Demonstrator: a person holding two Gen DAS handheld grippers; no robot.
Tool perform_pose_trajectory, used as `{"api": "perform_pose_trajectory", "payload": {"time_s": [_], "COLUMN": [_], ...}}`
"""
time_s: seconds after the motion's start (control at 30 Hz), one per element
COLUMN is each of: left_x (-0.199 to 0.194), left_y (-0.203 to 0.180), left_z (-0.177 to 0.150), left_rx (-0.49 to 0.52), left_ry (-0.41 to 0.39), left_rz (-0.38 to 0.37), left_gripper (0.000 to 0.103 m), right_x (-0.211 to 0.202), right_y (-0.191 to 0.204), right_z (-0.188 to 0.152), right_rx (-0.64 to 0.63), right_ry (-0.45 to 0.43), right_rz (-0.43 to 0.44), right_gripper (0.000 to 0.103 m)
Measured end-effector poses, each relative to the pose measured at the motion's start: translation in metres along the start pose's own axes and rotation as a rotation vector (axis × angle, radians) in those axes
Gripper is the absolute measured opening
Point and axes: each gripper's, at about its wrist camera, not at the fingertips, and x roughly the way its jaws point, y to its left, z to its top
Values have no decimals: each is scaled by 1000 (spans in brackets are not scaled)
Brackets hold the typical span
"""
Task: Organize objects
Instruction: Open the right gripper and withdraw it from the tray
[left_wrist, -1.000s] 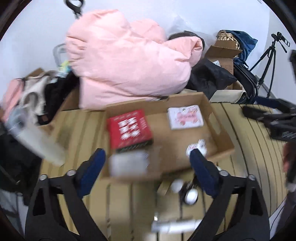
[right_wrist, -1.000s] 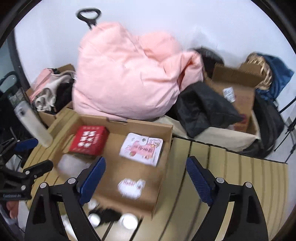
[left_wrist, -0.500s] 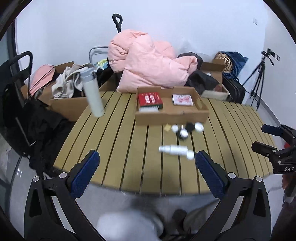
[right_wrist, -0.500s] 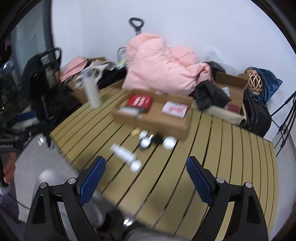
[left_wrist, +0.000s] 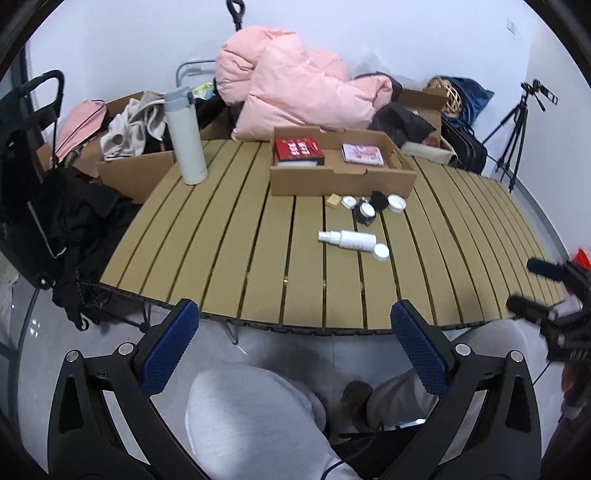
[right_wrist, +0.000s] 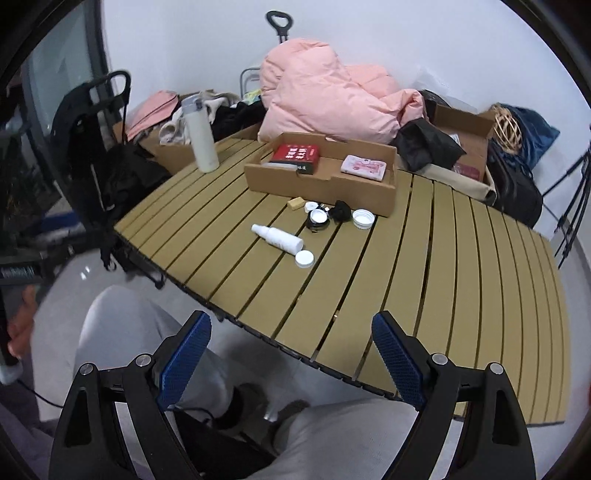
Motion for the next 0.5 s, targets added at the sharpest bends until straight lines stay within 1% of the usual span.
{"api": "perform_pose_trajectory", "payload": {"time_s": [0.1,0.2,0.27,0.33,0.37,0.4,0.43,0.47,0.5], "left_x": [17,37,46,59,67,76,83,96,107], "left_y": [-1,1,-2,-9,-11,-13,-15,-19,-22], "left_z": [-3,-2,2,13,21,31,39,51,59], "left_rx": [-10,-41,-49,-39,-37,-44,-48,-39,-31], "left_ry": [41,80,79,63,56,44,27,5,6], "left_rz": [-24,-74,-90,-97,-97,-97,-109,-140,-150], "left_gripper": [103,103,103,103,103,103,101,101,101], "right_x": [8,17,28,39,48,59,71,85,97], "right_y": [-11,-20,-25,-30,-33,-37,-42,-44,-47], "right_z": [0,1,4,9,14,20,26,32,39], "right_rx": [37,78,96,114,126,137,149,148,148], "right_ry": [3,-6,-3,-5,-2,-3,-1,4,10], "right_rz": [-69,-79,-62,-36,-16,-3,-5,-8,0], "right_gripper": [91,91,91,84,72,64,62,60,57]}}
